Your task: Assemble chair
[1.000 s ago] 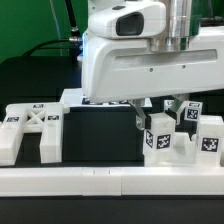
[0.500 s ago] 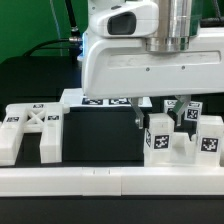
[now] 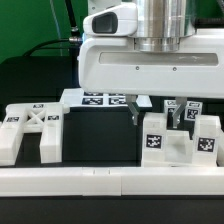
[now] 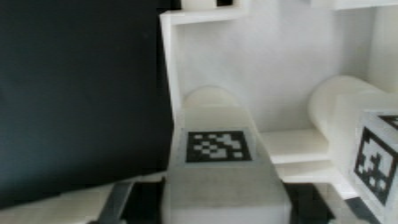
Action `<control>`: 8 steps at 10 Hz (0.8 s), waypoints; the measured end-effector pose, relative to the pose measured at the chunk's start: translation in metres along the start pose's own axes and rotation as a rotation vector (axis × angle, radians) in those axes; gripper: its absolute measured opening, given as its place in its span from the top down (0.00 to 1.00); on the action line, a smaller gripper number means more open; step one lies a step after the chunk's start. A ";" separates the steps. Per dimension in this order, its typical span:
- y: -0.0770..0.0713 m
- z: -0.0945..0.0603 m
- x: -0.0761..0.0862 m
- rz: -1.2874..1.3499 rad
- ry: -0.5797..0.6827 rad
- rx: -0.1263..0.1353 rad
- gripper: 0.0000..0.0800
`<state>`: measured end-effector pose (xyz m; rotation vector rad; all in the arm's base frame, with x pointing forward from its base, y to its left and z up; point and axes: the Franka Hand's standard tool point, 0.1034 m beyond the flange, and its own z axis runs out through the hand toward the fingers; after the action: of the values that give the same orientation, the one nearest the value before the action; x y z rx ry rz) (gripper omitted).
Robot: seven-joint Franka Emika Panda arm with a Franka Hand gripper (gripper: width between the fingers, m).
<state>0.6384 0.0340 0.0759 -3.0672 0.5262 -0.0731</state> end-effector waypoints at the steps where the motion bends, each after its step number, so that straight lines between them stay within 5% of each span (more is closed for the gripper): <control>1: -0.001 0.000 -0.001 0.034 -0.005 -0.001 0.64; 6: 0.001 0.000 -0.004 0.122 -0.019 -0.008 0.64; 7: 0.001 0.001 -0.004 0.122 -0.020 -0.009 0.38; 8: 0.001 0.001 -0.004 0.121 -0.020 -0.009 0.38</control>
Offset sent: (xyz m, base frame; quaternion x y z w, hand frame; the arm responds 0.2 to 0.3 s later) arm 0.0018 -0.0021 -0.0031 -0.0024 0.0093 0.1249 0.9921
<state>0.6340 0.0348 0.0751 -3.0327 0.7113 -0.0381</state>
